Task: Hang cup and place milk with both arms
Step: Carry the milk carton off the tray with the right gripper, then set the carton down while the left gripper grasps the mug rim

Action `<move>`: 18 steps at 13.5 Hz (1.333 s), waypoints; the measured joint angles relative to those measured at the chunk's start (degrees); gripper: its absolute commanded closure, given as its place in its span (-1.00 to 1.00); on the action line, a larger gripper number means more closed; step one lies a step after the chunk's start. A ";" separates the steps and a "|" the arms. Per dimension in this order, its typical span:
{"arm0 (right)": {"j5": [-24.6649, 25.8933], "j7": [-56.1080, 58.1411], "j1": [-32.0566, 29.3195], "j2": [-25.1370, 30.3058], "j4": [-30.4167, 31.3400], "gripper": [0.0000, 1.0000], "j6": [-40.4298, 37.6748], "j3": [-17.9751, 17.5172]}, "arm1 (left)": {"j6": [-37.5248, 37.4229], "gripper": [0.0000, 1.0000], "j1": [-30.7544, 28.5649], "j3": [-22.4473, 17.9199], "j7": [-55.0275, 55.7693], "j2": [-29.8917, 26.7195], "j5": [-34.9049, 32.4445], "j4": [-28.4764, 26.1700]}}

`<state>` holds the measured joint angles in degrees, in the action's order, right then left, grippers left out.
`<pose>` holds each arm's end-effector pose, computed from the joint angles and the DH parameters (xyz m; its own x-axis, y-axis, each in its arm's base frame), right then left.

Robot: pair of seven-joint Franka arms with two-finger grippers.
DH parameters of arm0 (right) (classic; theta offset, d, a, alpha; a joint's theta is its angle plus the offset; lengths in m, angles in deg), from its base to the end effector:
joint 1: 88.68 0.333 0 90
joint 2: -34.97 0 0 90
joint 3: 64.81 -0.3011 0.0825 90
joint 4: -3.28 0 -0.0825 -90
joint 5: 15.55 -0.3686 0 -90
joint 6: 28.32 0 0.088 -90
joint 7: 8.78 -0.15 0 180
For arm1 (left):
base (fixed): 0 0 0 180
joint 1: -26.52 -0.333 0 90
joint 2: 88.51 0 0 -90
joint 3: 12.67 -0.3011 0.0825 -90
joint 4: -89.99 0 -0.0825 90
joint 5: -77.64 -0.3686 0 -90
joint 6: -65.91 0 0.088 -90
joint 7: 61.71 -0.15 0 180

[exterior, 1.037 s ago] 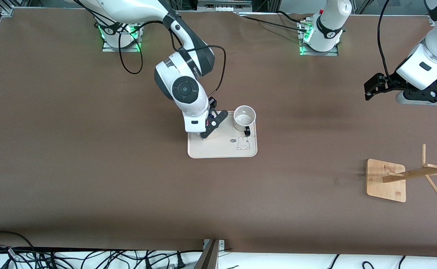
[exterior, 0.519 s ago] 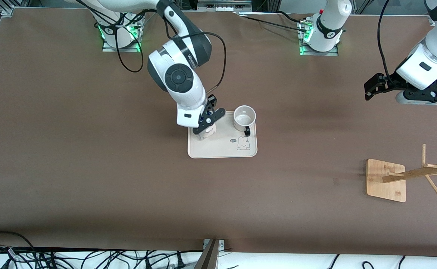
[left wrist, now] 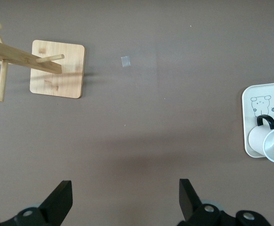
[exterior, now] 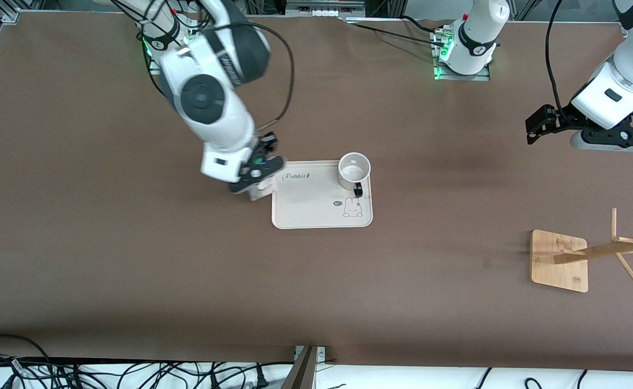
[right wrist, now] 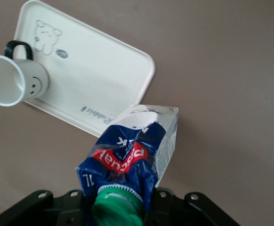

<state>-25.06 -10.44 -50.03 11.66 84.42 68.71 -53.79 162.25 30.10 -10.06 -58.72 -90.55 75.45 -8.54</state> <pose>0.5490 0.3308 0.4089 0.8982 0.4215 -0.1246 0.4141 -0.9066 -0.0816 0.5323 -0.0527 0.5270 0.9982 -0.0600 -0.0007 -0.0600 -0.9974 -0.0397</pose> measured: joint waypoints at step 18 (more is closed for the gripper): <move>-3.52 2.28 -7.80 3.08 11.14 0.38 -9.02 25.95 | 16.34 -1.00 19.94 8.85 40.55 21.11 0.50 3.36</move>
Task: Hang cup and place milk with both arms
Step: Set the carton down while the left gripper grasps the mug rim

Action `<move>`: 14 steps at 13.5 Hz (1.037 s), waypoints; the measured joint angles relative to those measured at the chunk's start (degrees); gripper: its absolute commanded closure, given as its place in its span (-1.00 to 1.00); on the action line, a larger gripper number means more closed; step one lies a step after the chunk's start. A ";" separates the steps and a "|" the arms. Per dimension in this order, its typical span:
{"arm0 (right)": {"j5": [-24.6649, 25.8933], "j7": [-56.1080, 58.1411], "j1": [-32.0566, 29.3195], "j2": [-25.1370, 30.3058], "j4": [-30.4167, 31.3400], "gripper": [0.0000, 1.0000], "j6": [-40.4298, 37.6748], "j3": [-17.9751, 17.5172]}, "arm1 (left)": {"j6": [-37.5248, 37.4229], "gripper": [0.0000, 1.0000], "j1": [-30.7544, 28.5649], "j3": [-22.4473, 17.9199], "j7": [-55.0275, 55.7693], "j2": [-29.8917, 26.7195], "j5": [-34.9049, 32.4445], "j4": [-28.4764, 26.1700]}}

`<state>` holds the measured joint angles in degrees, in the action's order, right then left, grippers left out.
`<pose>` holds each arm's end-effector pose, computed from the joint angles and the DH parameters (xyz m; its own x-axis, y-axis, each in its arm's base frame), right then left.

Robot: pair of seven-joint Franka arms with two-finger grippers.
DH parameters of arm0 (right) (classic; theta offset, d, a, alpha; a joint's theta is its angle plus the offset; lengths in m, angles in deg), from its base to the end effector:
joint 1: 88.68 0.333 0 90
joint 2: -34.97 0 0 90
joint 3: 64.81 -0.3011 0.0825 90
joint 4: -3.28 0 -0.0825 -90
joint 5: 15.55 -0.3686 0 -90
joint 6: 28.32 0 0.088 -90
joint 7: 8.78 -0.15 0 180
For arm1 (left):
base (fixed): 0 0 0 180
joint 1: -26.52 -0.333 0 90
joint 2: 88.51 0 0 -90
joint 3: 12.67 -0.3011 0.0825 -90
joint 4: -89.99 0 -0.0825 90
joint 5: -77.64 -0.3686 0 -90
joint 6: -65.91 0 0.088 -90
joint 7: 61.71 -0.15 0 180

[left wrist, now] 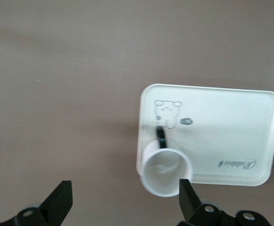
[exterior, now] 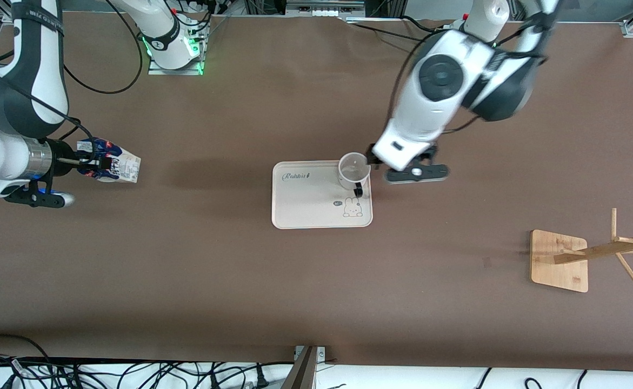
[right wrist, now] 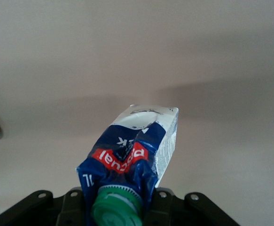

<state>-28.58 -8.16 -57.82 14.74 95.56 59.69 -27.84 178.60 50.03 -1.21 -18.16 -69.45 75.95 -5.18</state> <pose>0.5722 0.0021 0.3825 0.9297 -0.1261 -0.3461 -0.1380 -0.9904 -0.0101 0.5231 -0.3513 0.3660 0.9883 0.1472 -0.0407 0.1478 -0.9889 0.0137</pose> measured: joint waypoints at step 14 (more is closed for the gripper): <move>-0.03 6.87 0.06 0.81 17.38 0.37 23.75 0.50 | 13.13 0.22 9.92 -0.05 20.47 16.63 -1.98 0.27</move>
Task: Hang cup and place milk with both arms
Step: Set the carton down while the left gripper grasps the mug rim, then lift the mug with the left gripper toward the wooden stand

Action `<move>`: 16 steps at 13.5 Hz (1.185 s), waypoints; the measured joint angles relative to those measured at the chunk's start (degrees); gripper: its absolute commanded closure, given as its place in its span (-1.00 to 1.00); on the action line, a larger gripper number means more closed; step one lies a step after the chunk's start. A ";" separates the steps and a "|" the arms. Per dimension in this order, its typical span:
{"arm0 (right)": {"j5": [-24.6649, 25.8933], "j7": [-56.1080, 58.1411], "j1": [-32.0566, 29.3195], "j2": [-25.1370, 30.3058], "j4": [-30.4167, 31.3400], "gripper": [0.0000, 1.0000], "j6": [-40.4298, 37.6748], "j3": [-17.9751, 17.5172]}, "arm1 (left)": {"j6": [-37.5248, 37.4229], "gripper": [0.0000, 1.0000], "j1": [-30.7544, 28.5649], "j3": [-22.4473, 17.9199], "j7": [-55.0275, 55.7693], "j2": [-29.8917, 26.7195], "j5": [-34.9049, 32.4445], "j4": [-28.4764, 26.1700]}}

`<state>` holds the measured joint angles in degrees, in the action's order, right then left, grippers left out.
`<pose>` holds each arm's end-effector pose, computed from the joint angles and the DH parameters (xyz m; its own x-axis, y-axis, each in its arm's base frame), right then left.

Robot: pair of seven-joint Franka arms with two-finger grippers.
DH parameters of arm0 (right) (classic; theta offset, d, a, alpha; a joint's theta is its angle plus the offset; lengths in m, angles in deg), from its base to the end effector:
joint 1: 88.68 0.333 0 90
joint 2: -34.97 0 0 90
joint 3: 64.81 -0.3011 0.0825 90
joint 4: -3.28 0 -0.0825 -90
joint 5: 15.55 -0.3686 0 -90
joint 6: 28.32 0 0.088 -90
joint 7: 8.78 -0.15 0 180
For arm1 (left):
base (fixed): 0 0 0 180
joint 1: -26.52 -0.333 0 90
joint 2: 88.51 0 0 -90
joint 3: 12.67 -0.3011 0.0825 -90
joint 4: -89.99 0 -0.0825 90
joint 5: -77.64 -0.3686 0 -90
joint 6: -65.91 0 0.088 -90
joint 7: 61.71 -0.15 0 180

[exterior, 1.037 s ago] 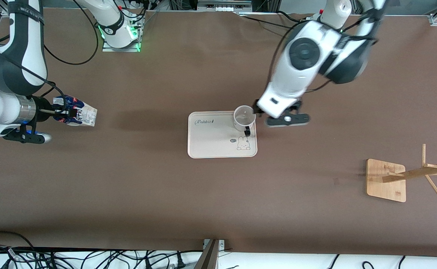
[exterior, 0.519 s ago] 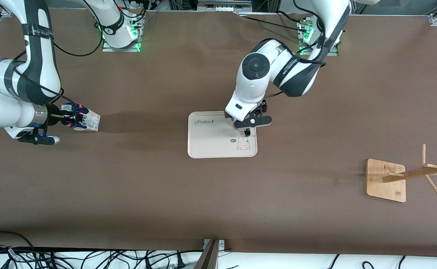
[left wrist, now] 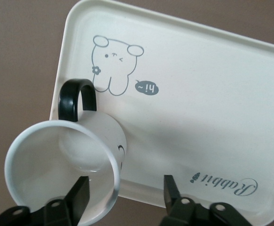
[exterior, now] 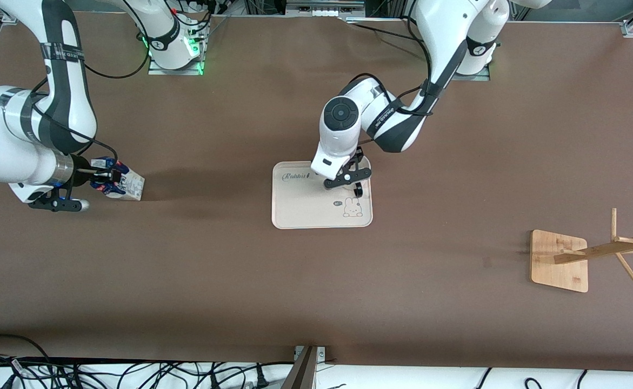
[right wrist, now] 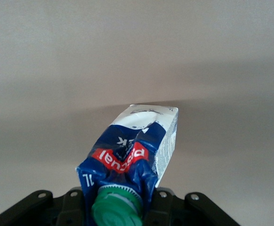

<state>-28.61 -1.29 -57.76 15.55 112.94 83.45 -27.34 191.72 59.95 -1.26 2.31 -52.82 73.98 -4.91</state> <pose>0.5604 -0.0333 0.2869 0.9718 -0.0847 -0.2200 -0.0896 -0.9959 -0.0124 0.4722 -0.4509 0.2020 0.9423 0.3222 -0.0906 0.3204 -0.9467 -0.0338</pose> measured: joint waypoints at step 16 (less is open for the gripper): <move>-2.16 1.75 0.21 1.31 -1.04 -1.00 -4.34 1.57 | -21.28 1.00 -6.94 -1.51 -11.17 -8.75 -0.23 15.00</move>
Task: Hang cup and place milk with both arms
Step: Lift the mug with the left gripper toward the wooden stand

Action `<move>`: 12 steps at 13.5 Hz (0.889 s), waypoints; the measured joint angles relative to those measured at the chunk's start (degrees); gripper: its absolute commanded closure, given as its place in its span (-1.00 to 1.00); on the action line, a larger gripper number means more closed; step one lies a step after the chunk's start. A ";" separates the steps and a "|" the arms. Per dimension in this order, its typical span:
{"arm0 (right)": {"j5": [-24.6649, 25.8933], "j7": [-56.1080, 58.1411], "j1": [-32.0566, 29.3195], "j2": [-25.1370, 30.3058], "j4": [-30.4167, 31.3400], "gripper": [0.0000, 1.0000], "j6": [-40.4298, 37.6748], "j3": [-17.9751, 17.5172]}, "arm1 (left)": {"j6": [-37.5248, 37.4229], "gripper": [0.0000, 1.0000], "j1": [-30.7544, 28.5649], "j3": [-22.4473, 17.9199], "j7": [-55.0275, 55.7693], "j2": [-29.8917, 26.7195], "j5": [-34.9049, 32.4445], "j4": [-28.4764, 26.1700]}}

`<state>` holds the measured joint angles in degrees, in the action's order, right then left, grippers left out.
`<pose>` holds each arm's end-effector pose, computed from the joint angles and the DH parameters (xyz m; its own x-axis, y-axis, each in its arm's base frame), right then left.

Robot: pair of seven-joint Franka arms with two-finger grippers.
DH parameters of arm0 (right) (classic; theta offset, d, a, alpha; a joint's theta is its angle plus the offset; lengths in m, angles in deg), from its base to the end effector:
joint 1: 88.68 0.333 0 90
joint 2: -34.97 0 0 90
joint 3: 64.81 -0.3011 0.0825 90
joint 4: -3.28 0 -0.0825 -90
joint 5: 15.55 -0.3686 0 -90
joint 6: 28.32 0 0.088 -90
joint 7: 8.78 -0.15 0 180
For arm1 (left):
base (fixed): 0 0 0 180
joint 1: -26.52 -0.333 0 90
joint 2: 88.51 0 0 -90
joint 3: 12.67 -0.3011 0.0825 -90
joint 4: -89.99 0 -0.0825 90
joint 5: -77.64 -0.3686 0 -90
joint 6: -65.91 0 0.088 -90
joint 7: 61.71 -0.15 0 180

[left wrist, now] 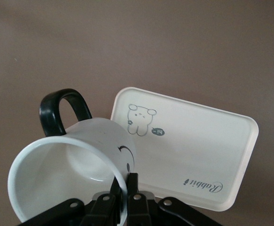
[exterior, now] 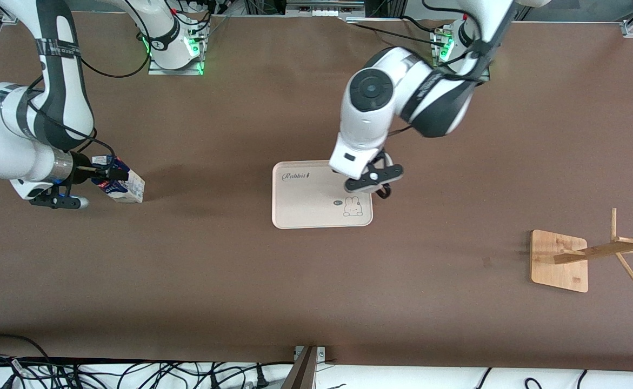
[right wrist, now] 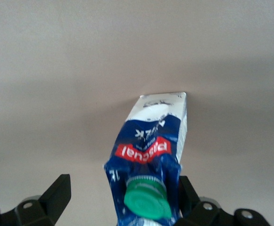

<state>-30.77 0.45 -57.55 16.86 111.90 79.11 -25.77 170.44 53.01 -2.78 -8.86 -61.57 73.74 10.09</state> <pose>0.5549 -0.0376 0.3036 0.9658 -0.0803 -0.2467 -0.0999 -0.9927 -0.0678 0.5525 -0.3762 0.3863 0.9588 0.2826 -0.0302 0.2821 -0.9592 -0.0190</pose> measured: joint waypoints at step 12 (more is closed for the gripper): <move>0.00 8.62 -0.09 0.83 -17.80 -1.00 -25.47 9.20 | -12.75 1.00 -25.25 -0.22 -47.62 -4.90 -0.04 6.33</move>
<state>-30.77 9.07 -57.64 17.69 94.10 53.65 -16.57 157.69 27.77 -3.00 -56.48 -66.47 73.70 16.41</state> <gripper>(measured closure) 0.000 0.934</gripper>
